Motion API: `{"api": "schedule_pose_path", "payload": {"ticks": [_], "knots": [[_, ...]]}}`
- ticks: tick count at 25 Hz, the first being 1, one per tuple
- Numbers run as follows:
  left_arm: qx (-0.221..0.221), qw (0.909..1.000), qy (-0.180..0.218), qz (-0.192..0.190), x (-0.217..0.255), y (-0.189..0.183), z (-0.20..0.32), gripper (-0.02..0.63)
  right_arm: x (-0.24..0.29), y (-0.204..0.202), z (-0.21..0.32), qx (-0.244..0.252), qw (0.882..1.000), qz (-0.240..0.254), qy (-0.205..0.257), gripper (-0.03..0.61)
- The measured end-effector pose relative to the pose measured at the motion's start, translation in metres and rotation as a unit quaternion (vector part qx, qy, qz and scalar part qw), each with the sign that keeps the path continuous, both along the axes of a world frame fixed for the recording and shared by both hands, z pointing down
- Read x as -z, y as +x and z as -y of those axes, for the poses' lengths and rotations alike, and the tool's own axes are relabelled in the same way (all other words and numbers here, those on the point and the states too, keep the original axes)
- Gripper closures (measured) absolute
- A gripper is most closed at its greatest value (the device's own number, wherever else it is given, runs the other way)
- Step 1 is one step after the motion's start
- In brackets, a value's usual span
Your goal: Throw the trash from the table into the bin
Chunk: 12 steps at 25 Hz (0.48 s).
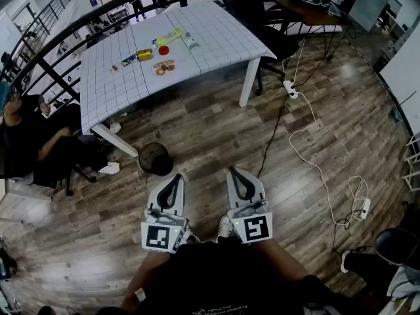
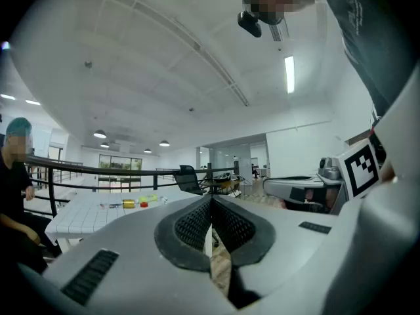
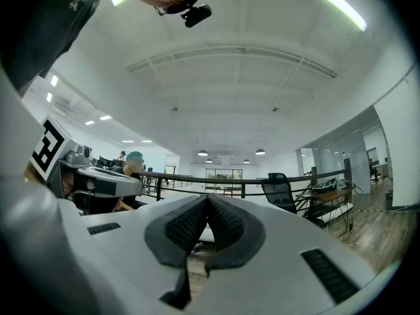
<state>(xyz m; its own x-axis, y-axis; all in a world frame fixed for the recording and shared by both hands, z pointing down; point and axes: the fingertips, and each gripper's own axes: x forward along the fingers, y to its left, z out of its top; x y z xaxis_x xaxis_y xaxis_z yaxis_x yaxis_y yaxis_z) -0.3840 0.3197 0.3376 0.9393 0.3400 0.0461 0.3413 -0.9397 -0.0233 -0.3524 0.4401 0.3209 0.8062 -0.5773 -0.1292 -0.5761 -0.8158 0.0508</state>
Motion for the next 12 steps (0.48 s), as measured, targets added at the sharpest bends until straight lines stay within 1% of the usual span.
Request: {"api": "schedule_pose_path", "payload": {"ticks": [6,10,12], "knots": [[0.001,1.0000,0.002,0.009,-0.007,0.002,-0.011,0.591,0.004,0.004,-0.007,0.004,1.000,0.003,0.011,0.555],[0.000,1.0000,0.006,0.003,-0.004,0.006,-0.016,0.591,0.003,0.005,-0.010,0.008,1.000,-0.001,0.006,0.554],[0.003,1.0000,0.007,0.003,-0.004,0.008,-0.019,0.592,0.005,0.005,-0.012,0.013,1.000,-0.003,0.012,0.554]]}}
